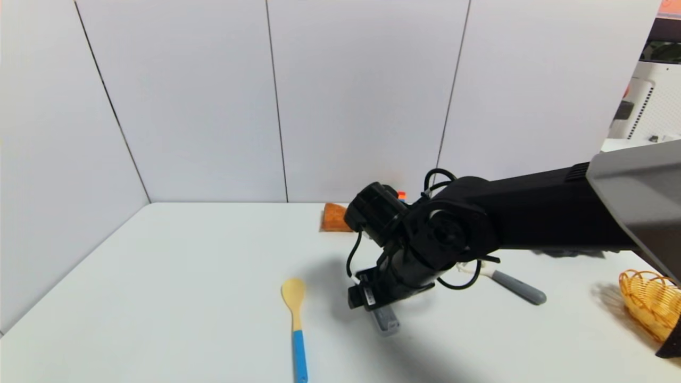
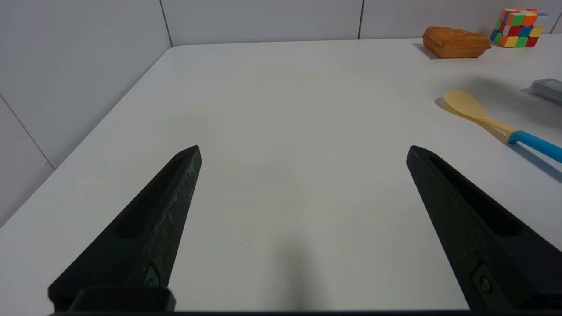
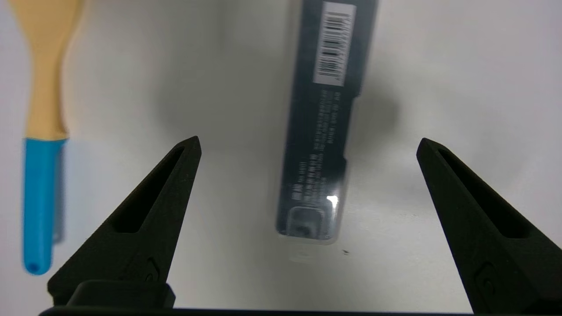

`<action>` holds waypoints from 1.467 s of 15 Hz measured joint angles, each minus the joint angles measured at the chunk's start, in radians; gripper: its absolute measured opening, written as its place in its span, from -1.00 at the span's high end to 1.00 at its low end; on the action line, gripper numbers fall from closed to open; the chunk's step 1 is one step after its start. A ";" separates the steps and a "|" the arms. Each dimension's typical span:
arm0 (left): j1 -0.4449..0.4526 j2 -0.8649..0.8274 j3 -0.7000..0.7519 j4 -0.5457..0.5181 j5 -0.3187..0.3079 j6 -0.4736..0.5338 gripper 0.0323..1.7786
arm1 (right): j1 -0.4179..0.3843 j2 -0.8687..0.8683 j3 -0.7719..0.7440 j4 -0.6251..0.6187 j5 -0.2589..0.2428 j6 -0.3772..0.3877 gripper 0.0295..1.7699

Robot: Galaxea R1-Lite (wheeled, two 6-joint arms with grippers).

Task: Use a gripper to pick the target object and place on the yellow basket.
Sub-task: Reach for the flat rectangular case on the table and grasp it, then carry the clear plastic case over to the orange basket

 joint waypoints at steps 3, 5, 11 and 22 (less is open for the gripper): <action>0.000 0.000 0.000 0.000 0.000 0.000 -0.90 | -0.010 0.029 -0.026 0.024 -0.001 0.053 -0.92; 0.000 0.000 0.000 0.000 0.000 0.000 -0.90 | -0.012 0.038 -0.029 0.024 -0.001 0.056 -0.92; 0.000 0.000 0.000 0.000 0.000 0.000 -0.90 | -0.012 0.048 -0.029 0.024 -0.001 0.055 -0.44; 0.000 0.000 0.000 0.000 0.000 0.001 -0.90 | -0.019 0.026 -0.024 0.052 -0.001 0.052 0.41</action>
